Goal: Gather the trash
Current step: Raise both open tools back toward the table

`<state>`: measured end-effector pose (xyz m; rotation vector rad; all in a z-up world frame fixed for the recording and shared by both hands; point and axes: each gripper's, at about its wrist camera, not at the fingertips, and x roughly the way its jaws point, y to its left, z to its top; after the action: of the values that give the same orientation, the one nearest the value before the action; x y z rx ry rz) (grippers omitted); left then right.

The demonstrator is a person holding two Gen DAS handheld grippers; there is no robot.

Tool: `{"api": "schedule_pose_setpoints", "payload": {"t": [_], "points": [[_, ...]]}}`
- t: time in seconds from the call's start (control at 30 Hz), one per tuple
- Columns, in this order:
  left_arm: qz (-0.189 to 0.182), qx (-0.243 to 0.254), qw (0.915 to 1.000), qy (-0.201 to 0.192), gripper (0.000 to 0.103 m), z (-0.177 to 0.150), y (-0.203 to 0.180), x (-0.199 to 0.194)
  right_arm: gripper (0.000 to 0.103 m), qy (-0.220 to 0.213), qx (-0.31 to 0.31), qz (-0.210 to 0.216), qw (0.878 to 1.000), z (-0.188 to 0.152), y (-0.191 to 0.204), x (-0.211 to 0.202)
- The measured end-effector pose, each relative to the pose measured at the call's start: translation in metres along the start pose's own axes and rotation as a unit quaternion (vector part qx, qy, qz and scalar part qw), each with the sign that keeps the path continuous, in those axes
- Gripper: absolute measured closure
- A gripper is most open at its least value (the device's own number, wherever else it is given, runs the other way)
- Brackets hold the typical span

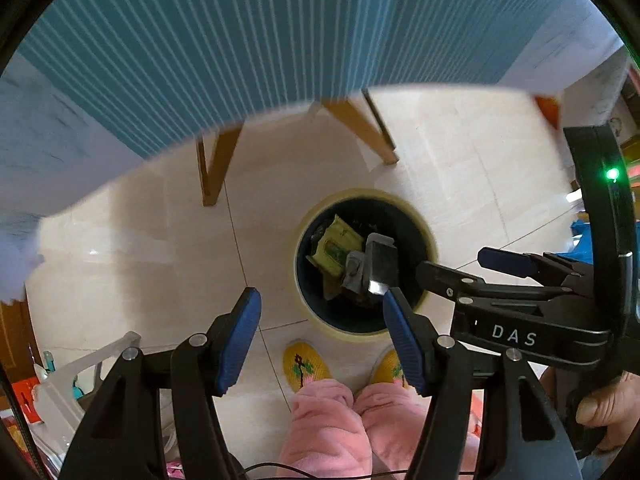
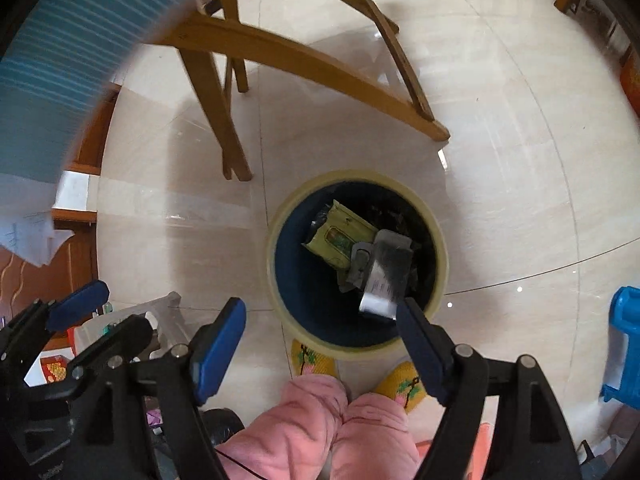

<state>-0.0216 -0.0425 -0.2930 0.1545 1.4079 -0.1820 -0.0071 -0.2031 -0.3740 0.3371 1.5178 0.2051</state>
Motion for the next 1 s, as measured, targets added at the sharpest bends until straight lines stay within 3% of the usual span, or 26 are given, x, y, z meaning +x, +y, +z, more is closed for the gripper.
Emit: {"api": "schedule_pose_setpoints", "payload": {"t": [0.5, 0.6, 0.8, 1.0], "points": [[0.002, 0.016, 0.9948, -0.101, 0.041, 0.022, -0.003, -0.219, 0.025, -0.028, -0.013, 0.008, 0.999, -0.029, 0.046, -0.196], [0.009, 0.012, 0.9908, -0.134, 0.041, 0.029, -0.004, -0.259, 0.025, -0.048, -0.030, 0.005, 0.998, -0.029, 0.059, -0.238], [0.050, 0.021, 0.9742, -0.219, 0.038, 0.046, -0.006, -0.333, 0.025, -0.116, -0.049, 0.013, 0.992, -0.019, 0.073, -0.310], [0.049, -0.006, 0.9664, -0.252, 0.037, 0.060, 0.002, -0.373, 0.025, -0.170, -0.067, 0.016, 0.983, -0.011, 0.082, -0.352]]}}
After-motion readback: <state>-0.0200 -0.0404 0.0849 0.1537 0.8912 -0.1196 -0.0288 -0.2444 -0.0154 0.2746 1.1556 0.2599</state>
